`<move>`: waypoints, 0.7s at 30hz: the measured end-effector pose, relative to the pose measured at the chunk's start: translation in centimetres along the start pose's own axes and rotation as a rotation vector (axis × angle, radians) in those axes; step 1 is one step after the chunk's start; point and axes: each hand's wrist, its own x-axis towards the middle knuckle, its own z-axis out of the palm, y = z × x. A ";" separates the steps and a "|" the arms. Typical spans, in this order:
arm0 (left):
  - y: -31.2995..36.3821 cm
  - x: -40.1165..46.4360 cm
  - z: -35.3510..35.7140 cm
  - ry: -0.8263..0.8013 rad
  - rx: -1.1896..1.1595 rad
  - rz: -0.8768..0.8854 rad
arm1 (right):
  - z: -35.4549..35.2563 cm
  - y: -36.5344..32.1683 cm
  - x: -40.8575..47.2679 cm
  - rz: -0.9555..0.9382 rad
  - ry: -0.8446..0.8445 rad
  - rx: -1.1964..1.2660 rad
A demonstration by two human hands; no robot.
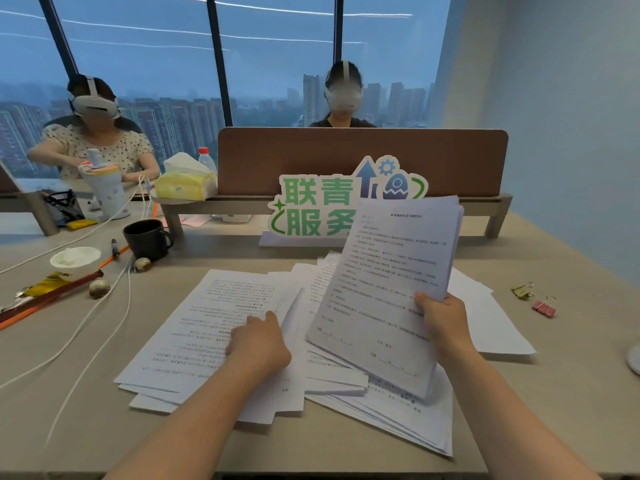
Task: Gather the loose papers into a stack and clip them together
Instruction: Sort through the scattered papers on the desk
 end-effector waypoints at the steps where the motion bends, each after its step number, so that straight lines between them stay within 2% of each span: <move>1: 0.0 -0.1 -0.1 0.012 0.013 0.013 | -0.1 0.0 0.0 0.003 0.002 0.004; 3: 0.0 -0.5 -0.4 0.014 0.053 0.041 | -0.2 -0.1 0.0 0.009 0.008 0.011; 9: 0.1 -1.5 -1.0 -0.109 0.126 0.053 | -0.3 -0.1 -0.3 0.022 0.013 0.033; 17: 0.2 -1.2 -0.7 0.010 0.183 0.106 | -0.6 0.2 -0.5 0.049 0.022 0.041; 21: -0.4 -1.4 -1.0 -0.135 0.168 0.090 | -0.7 0.1 -0.6 0.050 0.025 0.043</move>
